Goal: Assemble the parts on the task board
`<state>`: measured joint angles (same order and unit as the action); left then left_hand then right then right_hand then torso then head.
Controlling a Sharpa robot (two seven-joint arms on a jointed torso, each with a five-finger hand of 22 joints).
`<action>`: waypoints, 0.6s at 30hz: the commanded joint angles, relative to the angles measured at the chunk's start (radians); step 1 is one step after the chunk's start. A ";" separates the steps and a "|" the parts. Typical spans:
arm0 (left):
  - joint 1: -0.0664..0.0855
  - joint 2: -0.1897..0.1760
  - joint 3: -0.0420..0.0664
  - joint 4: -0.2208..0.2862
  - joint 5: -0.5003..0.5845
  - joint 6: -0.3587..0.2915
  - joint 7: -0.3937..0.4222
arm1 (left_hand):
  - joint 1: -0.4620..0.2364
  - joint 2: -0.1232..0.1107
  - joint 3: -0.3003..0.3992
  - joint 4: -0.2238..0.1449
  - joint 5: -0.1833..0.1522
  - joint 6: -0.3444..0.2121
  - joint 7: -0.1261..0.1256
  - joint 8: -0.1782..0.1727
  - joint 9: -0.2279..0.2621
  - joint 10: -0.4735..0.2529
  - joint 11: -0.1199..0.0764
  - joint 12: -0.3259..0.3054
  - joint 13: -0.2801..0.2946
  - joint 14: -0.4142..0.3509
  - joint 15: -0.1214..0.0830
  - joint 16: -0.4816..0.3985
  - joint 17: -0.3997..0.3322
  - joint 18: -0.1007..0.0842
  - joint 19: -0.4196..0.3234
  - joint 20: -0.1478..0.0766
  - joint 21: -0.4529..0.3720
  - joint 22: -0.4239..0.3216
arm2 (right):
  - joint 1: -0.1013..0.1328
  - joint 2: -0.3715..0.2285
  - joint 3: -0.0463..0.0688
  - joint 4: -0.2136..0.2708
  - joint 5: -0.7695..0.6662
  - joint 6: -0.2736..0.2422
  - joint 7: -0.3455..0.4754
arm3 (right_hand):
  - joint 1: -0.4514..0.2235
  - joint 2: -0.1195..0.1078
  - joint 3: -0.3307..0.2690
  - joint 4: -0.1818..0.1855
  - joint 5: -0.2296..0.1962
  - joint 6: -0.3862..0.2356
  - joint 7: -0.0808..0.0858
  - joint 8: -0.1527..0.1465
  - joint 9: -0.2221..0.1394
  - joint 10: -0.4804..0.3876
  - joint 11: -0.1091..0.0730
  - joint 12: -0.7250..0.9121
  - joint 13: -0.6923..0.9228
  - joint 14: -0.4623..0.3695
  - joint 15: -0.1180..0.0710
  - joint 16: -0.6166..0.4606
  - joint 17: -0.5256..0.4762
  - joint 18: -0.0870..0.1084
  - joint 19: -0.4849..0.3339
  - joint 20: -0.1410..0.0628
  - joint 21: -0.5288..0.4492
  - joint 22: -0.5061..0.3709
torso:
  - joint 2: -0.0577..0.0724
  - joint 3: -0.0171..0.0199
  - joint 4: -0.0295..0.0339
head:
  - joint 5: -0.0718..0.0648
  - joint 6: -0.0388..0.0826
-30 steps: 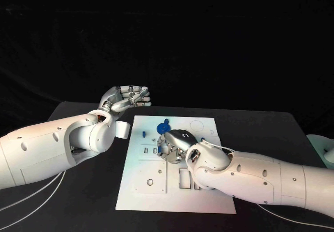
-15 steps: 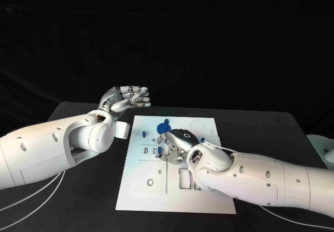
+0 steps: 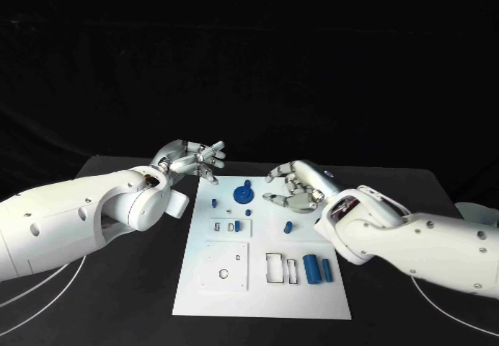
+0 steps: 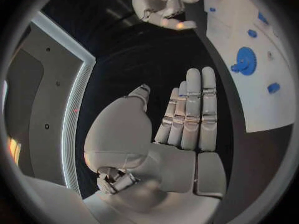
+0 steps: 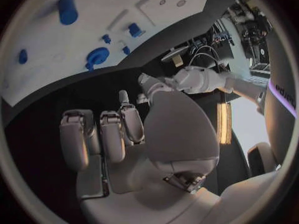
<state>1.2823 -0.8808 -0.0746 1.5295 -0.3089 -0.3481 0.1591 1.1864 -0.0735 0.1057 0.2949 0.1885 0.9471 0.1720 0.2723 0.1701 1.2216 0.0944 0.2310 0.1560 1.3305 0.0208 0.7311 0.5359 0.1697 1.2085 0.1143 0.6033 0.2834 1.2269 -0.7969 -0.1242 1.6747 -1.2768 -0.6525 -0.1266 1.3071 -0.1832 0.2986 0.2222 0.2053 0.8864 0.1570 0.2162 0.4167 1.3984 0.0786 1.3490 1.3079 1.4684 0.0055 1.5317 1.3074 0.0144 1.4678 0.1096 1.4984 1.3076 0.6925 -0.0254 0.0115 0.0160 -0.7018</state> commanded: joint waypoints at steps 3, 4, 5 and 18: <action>0.026 0.022 0.003 -0.013 -0.358 0.297 -0.416 | -0.086 0.042 -0.046 -0.001 -0.128 0.011 -0.037 0.092 0.051 0.044 -0.033 0.167 0.116 0.076 -0.028 0.422 0.431 0.010 0.009 -0.027 0.171 0.120 | 0.036 -0.078 0.001 0.024 0.295 0.041 0.066 | -0.005 0.005 -0.001 0.008 0.003 0.007 -0.001 0.007 0.002 -0.003 -0.006 0.002 0.053 0.077 -0.004 -0.003 0.154 0.008 0.050 0.000 -0.004 0.208 | -0.017 0.0071 -0.0055 | 0.007 -0.012; 0.030 0.028 0.003 -0.015 -0.388 0.328 -0.449 | -0.068 0.051 -0.070 0.001 -0.131 0.002 -0.055 0.159 0.094 0.013 -0.042 0.279 0.205 0.098 -0.037 0.538 0.560 -0.007 0.024 -0.041 0.335 0.297 | 0.041 -0.091 0.001 0.026 0.305 0.046 0.064 | -0.007 0.004 -0.002 0.010 0.004 0.008 -0.001 0.008 0.003 -0.002 -0.006 0.003 0.054 0.077 -0.004 -0.003 0.153 0.008 0.050 0.000 -0.005 0.208 | -0.019 0.0082 -0.0049 | 0.008 -0.014; 0.034 0.034 0.004 -0.018 -0.415 0.357 -0.480 | -0.059 0.054 -0.091 -0.001 -0.128 -0.025 -0.052 0.198 0.122 -0.031 -0.043 0.349 0.265 0.099 -0.051 0.573 0.599 -0.021 0.009 -0.035 0.402 0.363 | 0.045 -0.102 0.001 0.027 0.314 0.052 0.062 | -0.008 0.003 -0.003 0.011 0.005 0.008 -0.002 0.009 0.003 -0.003 -0.006 0.002 0.053 0.077 -0.004 -0.003 0.154 0.008 0.051 -0.001 -0.004 0.209 | -0.020 0.0096 -0.0046 | 0.010 -0.015; 0.082 0.172 -0.009 -0.118 -0.632 0.521 -0.661 | 0.025 0.124 -0.138 0.001 -0.130 -0.089 -0.076 0.375 0.254 -0.060 -0.072 0.735 0.609 0.166 -0.061 0.703 0.781 -0.049 0.037 -0.051 0.661 0.676 | 0.063 -0.161 0.001 0.005 0.325 0.086 0.029 | -0.008 -0.003 -0.002 0.017 0.038 0.005 -0.004 0.016 0.006 -0.004 -0.009 -0.001 0.049 0.076 -0.008 -0.006 0.148 0.009 0.048 -0.004 -0.008 0.206 | -0.036 0.0201 -0.0031 | 0.016 -0.026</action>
<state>1.3611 -0.7169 -0.0834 1.4179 -0.8507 0.0973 -0.4298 1.2150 0.0519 -0.0324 0.2938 0.0606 0.8616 0.0980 0.6415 0.4231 1.1619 0.0214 0.9634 0.7629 1.4655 -0.0354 1.4309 1.3082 0.1385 1.2422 0.0627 1.2596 0.9578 1.2886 -0.9572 -0.1233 1.6816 -0.9645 -0.5975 -0.0928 1.3071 -0.1832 0.2983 0.2335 0.2360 0.8899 0.1535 0.2279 0.4214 1.3952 0.0751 1.3490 1.3077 1.4684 0.0054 1.5318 1.3073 0.0143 1.4678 0.1095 1.4947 1.3074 0.6610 -0.0081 0.0073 0.0319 -0.7261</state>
